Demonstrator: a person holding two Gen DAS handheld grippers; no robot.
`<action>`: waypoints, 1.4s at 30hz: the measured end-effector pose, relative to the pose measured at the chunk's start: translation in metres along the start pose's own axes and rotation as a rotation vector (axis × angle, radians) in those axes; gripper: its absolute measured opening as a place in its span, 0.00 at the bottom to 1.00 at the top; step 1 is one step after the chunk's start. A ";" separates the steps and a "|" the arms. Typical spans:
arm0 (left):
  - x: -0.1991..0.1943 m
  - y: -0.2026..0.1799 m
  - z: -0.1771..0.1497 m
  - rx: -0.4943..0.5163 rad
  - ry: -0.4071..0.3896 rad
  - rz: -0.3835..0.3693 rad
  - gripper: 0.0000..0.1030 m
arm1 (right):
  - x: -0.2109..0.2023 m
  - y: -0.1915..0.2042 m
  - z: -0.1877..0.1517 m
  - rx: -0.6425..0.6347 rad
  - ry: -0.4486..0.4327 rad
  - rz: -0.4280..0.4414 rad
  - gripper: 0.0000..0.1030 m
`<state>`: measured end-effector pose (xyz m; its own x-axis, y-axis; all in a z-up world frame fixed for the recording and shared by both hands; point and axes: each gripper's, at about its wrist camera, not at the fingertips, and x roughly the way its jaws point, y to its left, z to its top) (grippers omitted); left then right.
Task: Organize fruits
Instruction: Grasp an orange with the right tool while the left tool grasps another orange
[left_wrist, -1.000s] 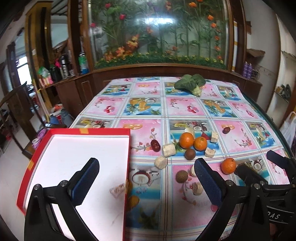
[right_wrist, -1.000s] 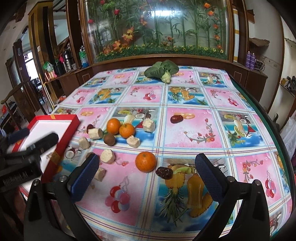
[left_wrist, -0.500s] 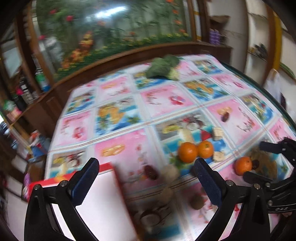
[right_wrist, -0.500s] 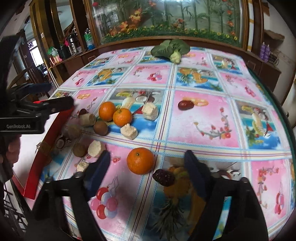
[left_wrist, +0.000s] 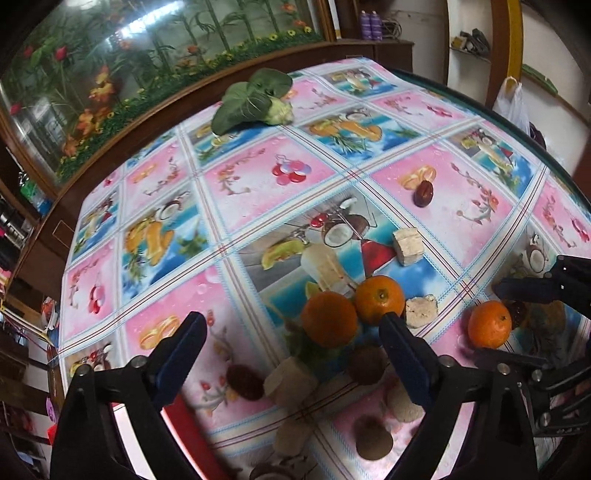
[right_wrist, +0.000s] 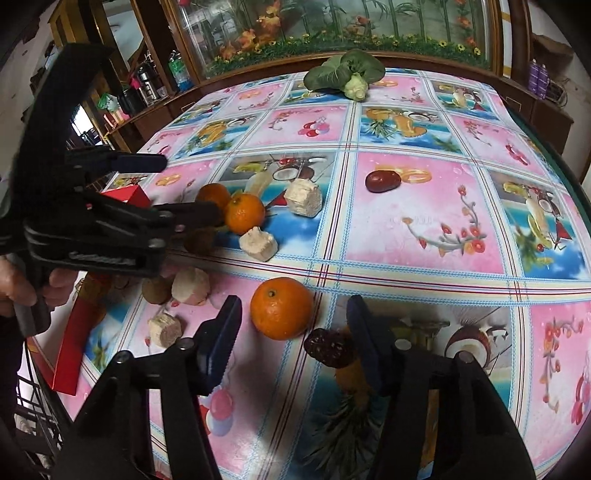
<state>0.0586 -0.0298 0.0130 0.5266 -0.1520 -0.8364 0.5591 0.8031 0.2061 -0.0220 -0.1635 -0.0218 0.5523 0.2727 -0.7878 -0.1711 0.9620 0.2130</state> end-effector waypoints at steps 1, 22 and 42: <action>0.003 -0.001 0.001 0.001 0.005 -0.004 0.86 | 0.000 0.000 0.000 0.001 -0.002 -0.001 0.54; 0.013 0.005 0.003 0.022 0.022 -0.106 0.70 | 0.000 0.000 0.000 -0.001 -0.007 0.021 0.43; 0.024 0.003 -0.002 0.092 0.101 -0.240 0.47 | 0.000 0.001 0.000 0.002 -0.012 0.036 0.34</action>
<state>0.0717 -0.0297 -0.0073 0.3085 -0.2696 -0.9122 0.7181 0.6949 0.0374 -0.0220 -0.1624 -0.0218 0.5556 0.3074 -0.7725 -0.1895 0.9515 0.2424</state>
